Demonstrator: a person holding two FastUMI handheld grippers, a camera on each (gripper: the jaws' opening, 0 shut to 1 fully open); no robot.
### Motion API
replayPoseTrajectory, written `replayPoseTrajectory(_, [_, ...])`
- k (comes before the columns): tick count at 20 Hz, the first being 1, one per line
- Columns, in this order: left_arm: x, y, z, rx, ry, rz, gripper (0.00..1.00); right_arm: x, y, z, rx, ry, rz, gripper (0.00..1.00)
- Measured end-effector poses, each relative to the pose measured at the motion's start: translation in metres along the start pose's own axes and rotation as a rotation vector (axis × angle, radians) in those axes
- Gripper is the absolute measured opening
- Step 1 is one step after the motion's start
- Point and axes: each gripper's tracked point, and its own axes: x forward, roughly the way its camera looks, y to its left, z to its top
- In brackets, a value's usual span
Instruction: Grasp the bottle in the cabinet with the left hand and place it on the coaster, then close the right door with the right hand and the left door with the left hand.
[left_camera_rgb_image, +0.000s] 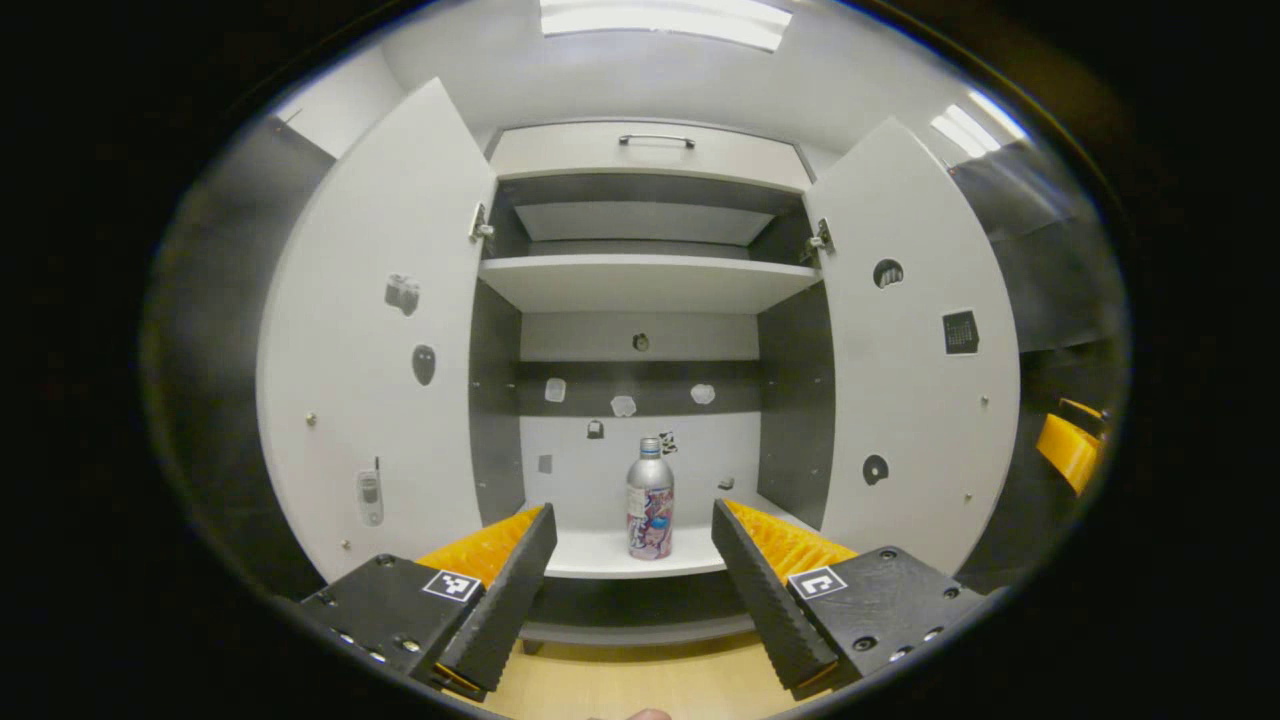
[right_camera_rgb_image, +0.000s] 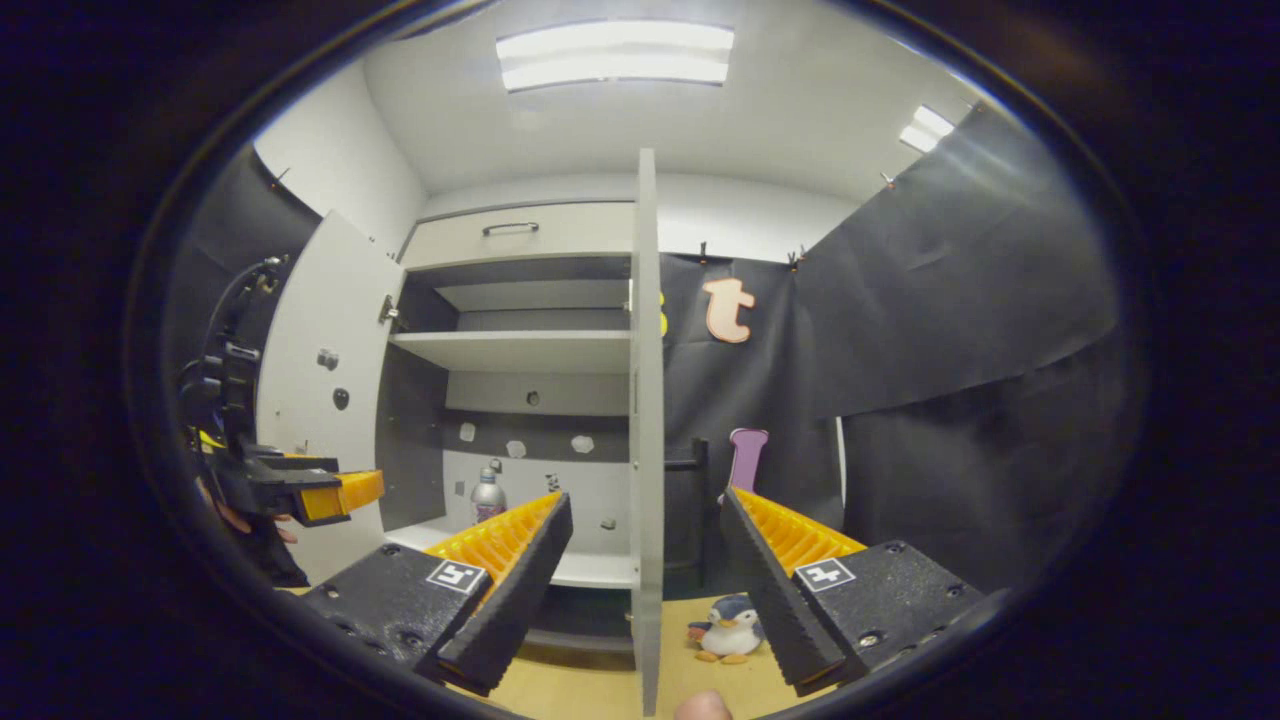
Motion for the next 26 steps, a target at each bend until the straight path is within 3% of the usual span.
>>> replayPoseTrajectory(5, [0.061,-0.018,-0.020,0.004,0.043,-0.045,0.96,-0.014,-0.037,-0.012,-0.026,0.030,-0.087,0.97])
replayPoseTrajectory(6, [0.074,-0.019,-0.023,0.003,0.048,-0.046,1.00,-0.017,-0.047,-0.011,-0.033,0.027,-0.116,0.98])
replayPoseTrajectory(8, [0.099,-0.017,-0.033,0.000,0.059,-0.034,0.96,-0.022,-0.066,-0.012,-0.035,0.022,-0.176,0.97])
replayPoseTrajectory(12, [0.144,-0.015,-0.057,-0.002,0.108,-0.035,0.96,-0.033,-0.092,-0.015,-0.027,0.022,-0.281,0.97])
replayPoseTrajectory(13, [0.154,-0.013,-0.062,0.007,0.116,-0.029,1.00,-0.038,-0.098,-0.016,-0.029,0.022,-0.305,0.97])
replayPoseTrajectory(17, [0.192,-0.009,-0.088,0.015,0.177,-0.031,0.96,-0.057,-0.111,-0.015,-0.046,0.016,-0.396,0.97])
replayPoseTrajectory(19, [0.210,-0.007,-0.100,0.014,0.207,-0.032,1.00,-0.063,-0.114,-0.014,-0.054,0.015,-0.425,0.97])
replayPoseTrajectory(20, [0.217,-0.008,-0.104,0.011,0.215,-0.039,0.96,-0.067,-0.115,-0.012,-0.060,0.012,-0.441,0.97])
replayPoseTrajectory(26, [0.251,-0.003,-0.108,0.068,0.184,-0.021,0.96,-0.069,-0.116,-0.012,-0.061,0.022,-0.466,0.98])
